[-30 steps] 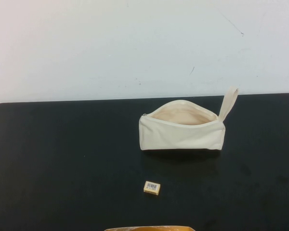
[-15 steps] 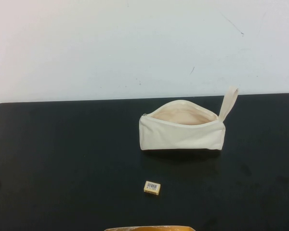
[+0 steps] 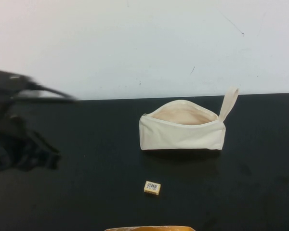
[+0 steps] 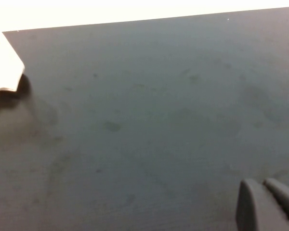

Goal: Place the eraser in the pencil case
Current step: Pick up the eraser from the table

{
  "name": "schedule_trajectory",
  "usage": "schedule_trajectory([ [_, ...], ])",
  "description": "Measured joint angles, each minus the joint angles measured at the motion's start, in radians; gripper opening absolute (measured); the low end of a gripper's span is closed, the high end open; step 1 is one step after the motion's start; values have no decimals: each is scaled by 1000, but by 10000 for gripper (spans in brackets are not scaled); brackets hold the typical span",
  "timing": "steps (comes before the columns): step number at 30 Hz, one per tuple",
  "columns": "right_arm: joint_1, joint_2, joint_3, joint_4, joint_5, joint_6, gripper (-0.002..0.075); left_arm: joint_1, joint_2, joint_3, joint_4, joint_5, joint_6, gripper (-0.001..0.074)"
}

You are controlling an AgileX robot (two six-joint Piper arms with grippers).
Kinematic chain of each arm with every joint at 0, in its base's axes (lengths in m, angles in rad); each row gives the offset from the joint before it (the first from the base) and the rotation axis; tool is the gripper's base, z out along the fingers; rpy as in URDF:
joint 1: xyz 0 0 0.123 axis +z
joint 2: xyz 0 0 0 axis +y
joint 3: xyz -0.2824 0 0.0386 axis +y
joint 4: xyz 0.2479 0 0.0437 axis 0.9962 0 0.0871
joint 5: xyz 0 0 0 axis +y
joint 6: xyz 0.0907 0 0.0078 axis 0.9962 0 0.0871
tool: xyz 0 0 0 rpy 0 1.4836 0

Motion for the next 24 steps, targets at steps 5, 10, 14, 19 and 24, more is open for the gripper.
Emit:
schedule_trajectory([
  [5,0,0,0,0,0,0,-1,-201,179,-126,252,4,-192,-1],
  [10,0,0,0,0,0,0,-1,-378,346,-230,415,6,-352,-1],
  [14,0,0,0,0,0,0,-1,-466,456,-302,473,6,-424,-1],
  [19,0,0,0,-2,0,0,-1,-508,592,-369,469,8,-465,89],
  [24,0,0,0,-2,0,0,-1,-512,688,-406,382,-3,-475,410],
])
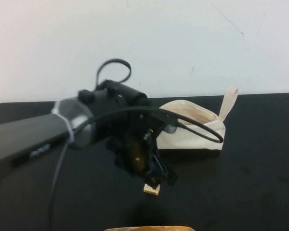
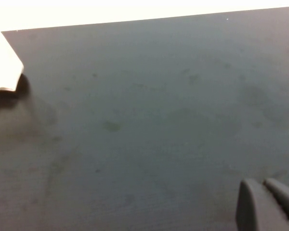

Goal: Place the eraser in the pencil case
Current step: Pick up the eraser from the table

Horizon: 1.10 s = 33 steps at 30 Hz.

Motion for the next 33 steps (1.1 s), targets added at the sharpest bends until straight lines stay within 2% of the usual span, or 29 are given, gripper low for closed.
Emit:
schedule_trajectory([
  [2,0,0,0,0,0,0,-1,0,36,-4,-22,-22,0,510],
  [4,0,0,0,0,0,0,-1,0,71,-5,-26,-49,-2,561],
  [9,0,0,0,0,0,0,-1,0,139,-6,-2,-119,-30,569],
  [18,0,0,0,0,0,0,-1,0,171,-6,48,-169,-77,512],
  [26,0,0,0,0,0,0,-1,0,174,-6,48,-172,-80,289],
  [33,0,0,0,0,0,0,-1,0,146,-6,49,-166,-77,287],
])
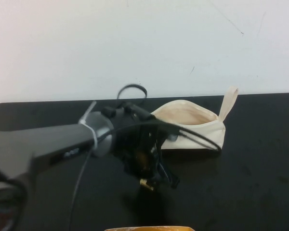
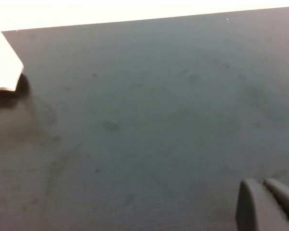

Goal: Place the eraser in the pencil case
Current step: Pick up the eraser from the table, then place the eraser on the pencil case

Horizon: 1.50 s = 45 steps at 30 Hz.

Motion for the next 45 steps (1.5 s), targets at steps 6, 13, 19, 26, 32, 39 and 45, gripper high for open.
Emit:
schedule_trajectory([
  [6,0,0,0,0,0,0,-1,-2,-190,-7,-7,-99,5,287],
  [13,0,0,0,0,0,0,-1,-2,-264,-23,-8,-457,6,287],
  [19,0,0,0,0,0,0,-1,-2,-153,-26,-8,-637,0,287],
  [26,0,0,0,0,0,0,-1,20,-51,-95,-7,-642,-20,287],
  [32,0,0,0,0,0,0,-1,45,-31,-129,-16,-621,-27,328],
  [39,0,0,0,0,0,0,-1,47,-21,-129,-26,-537,-32,446],
  [45,0,0,0,0,0,0,-1,54,-40,-129,-26,-489,-36,437],
])
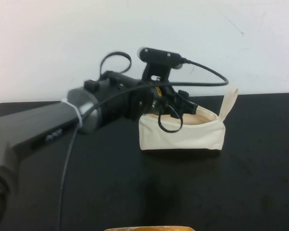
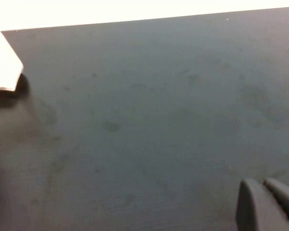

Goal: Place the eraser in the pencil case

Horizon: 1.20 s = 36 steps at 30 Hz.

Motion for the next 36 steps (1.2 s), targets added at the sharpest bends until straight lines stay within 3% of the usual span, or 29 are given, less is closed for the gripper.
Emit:
schedule_trajectory([
  [2,0,0,0,0,0,0,-1,4,-34,0,15,41,-1,370],
  [6,0,0,0,0,0,0,-1,8,-160,12,126,111,-1,113],
  [9,0,0,0,0,0,0,-1,6,-294,68,171,123,-1,34],
  [19,0,0,0,0,0,0,-1,5,-730,426,186,181,-33,0],
  [24,0,0,0,0,0,0,-1,5,-858,520,175,320,-41,0],
  [31,0,0,0,0,0,0,-1,5,-1012,531,166,646,-95,-1],
  [36,0,0,0,0,0,0,-1,5,-1170,662,217,569,-95,-1],
])
